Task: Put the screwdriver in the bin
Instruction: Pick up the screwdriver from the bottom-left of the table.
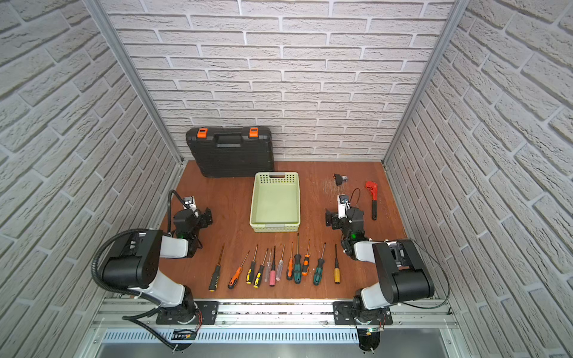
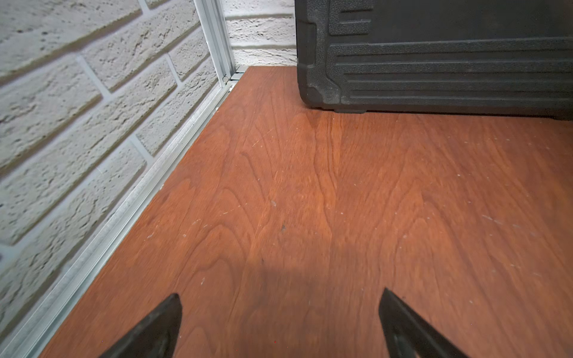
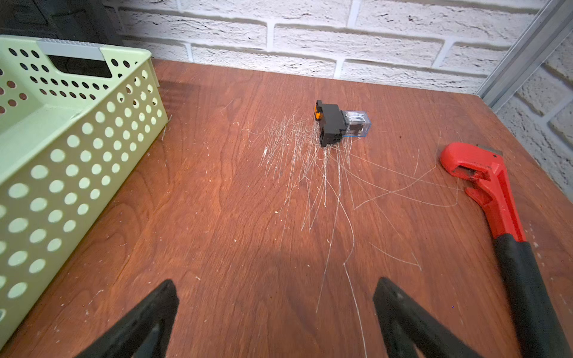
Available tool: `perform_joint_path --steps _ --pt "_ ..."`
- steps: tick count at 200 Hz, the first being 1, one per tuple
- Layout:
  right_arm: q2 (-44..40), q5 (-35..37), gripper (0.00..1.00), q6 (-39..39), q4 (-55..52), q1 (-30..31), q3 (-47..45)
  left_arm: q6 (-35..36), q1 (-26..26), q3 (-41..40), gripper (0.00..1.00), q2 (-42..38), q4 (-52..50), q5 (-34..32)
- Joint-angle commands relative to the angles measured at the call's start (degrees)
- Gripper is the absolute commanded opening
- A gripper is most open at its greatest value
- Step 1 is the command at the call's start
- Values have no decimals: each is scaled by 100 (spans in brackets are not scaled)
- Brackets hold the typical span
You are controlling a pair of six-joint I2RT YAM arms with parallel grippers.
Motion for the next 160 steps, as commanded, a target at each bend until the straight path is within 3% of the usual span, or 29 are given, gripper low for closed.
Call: perform_joint_path --steps 1,160 --pt "-73 23 99 37 132 -15 27 -47 18 73 98 -43 328 19" --pt "-70 -28 99 51 136 -52 28 -62 38 82 98 -43 308 65"
